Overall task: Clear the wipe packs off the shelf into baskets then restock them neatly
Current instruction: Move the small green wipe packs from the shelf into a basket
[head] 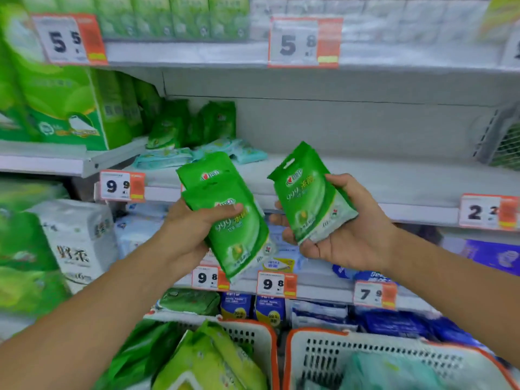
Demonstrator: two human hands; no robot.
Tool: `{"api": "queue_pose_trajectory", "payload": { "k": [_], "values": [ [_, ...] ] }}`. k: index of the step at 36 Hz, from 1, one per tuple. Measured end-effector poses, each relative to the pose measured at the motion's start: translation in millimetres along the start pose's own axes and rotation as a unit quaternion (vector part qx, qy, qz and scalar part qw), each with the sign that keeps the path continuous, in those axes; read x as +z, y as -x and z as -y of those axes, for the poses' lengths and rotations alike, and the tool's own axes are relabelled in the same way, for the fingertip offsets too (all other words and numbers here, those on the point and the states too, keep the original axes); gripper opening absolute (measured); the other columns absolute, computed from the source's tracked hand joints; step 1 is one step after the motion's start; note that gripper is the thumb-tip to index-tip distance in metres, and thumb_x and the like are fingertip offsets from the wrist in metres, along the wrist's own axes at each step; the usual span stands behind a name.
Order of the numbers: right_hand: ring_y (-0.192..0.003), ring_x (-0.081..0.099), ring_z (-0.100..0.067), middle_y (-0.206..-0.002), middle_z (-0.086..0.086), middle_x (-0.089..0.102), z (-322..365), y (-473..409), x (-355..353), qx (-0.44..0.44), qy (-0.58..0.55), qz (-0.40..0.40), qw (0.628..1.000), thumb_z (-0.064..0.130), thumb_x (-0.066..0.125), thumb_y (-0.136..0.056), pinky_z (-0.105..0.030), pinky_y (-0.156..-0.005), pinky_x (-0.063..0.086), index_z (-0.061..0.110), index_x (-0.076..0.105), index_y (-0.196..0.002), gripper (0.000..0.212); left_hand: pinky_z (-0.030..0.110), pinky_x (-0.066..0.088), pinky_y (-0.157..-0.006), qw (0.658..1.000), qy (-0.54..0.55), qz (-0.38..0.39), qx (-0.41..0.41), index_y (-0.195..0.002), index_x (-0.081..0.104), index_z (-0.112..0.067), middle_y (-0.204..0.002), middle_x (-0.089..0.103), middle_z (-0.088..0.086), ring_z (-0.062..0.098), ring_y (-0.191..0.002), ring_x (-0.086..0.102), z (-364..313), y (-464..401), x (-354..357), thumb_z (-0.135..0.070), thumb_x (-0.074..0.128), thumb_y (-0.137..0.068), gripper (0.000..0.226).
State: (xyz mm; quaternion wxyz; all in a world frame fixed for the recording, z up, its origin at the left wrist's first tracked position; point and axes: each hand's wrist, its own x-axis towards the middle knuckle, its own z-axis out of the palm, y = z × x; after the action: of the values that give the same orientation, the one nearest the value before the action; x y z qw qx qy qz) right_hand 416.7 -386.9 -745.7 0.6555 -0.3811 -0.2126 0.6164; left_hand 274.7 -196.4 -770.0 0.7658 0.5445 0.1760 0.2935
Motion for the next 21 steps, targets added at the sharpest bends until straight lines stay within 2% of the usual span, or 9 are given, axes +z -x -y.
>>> {"api": "queue_pose_trajectory", "payload": {
  "k": [2,4,5,8,11,13,15,18,21],
  "values": [
    [-0.107,0.059,-0.036,-0.132,-0.022,0.055,-7,0,-6,0.034,-0.039,0.055,0.997,0.051,0.059,-0.084,-0.043,-0.079,0.058,0.0,0.058,-0.133,0.071,0.039,0.062,-0.074,1.0,0.009,-0.004,-0.004,-0.121,0.064,0.0,-0.107,0.074,0.015,0.028,-0.093,0.074,8,5,-5,0.0,0.077,-0.06,0.063],
    [-0.115,0.054,-0.04,-0.136,-0.025,0.049,-14,-4,-8,0.033,-0.07,0.078,0.994,0.031,0.079,-0.074,-0.05,-0.086,0.057,0.0,0.048,-0.143,0.081,0.037,0.061,-0.071,1.0,0.016,-0.005,-0.005,-0.122,0.063,0.001,-0.106,0.075,0.015,0.028,-0.092,0.074,16,8,-7,0.0,0.077,-0.06,0.064],
    [-0.115,0.056,-0.042,-0.136,-0.026,0.049,-18,-6,-8,0.019,-0.059,0.078,0.995,0.019,0.082,-0.069,-0.051,-0.087,0.057,-0.001,0.044,-0.145,0.087,0.036,0.061,-0.07,1.0,0.015,-0.005,-0.006,-0.122,0.063,0.001,-0.106,0.075,0.015,0.028,-0.091,0.074,19,9,-8,0.0,0.077,-0.059,0.064],
    [-0.116,0.061,-0.045,-0.136,-0.026,0.057,-25,-15,-9,-0.019,-0.006,0.023,1.0,0.0,0.074,-0.062,-0.056,-0.091,0.056,-0.005,0.048,-0.142,0.083,0.038,0.061,-0.072,1.0,0.003,-0.01,-0.002,-0.124,0.061,0.001,-0.107,0.074,0.016,0.03,-0.094,0.073,26,10,-9,0.0,0.079,-0.057,0.069],
    [-0.117,0.064,-0.043,-0.13,-0.022,0.064,-27,-20,-9,-0.016,0.013,-0.052,0.998,0.002,0.059,-0.074,-0.06,-0.093,0.053,0.002,0.056,-0.134,0.06,0.043,0.061,-0.075,1.0,-0.011,-0.017,0.007,-0.127,0.057,0.0,-0.109,0.073,0.016,0.032,-0.096,0.073,30,9,-9,0.001,0.082,-0.053,0.079],
    [-0.117,0.065,-0.037,-0.126,-0.017,0.068,-30,-21,-9,-0.019,0.069,-0.086,0.994,0.004,0.058,-0.08,-0.057,-0.1,0.05,0.008,0.063,-0.126,0.046,0.045,0.061,-0.076,1.0,-0.008,-0.02,0.007,-0.13,0.054,-0.001,-0.11,0.073,0.016,0.033,-0.098,0.072,33,8,-8,0.001,0.083,-0.05,0.085],
    [-0.119,0.065,-0.033,-0.125,-0.014,0.069,-34,-23,-8,-0.01,0.114,-0.098,0.989,0.007,0.06,-0.081,-0.055,-0.102,0.048,0.01,0.065,-0.125,0.045,0.045,0.061,-0.073,1.0,0.0,-0.021,0.005,-0.128,0.055,0.0,-0.108,0.074,0.016,0.033,-0.096,0.073,35,8,-7,0.001,0.083,-0.048,0.085],
    [-0.119,0.064,-0.036,-0.128,-0.016,0.067,-41,-25,-8,0.012,0.101,-0.08,0.992,0.009,0.059,-0.086,-0.062,-0.103,0.044,0.009,0.061,-0.132,0.046,0.041,0.06,-0.064,1.0,0.012,-0.025,0.012,-0.122,0.06,0.001,-0.102,0.075,0.016,0.031,-0.088,0.074,38,7,-4,0.003,0.082,-0.049,0.076],
    [-0.12,0.063,-0.038,-0.129,-0.017,0.066,-47,-28,-9,0.024,0.101,-0.058,0.993,0.013,0.058,-0.09,-0.064,-0.103,0.043,0.01,0.06,-0.133,0.044,0.039,0.059,-0.06,0.998,0.053,-0.037,0.021,-0.118,0.062,0.001,-0.096,0.076,0.014,0.028,-0.082,0.075,42,6,0,0.004,0.079,-0.053,0.067]
  ]
}}
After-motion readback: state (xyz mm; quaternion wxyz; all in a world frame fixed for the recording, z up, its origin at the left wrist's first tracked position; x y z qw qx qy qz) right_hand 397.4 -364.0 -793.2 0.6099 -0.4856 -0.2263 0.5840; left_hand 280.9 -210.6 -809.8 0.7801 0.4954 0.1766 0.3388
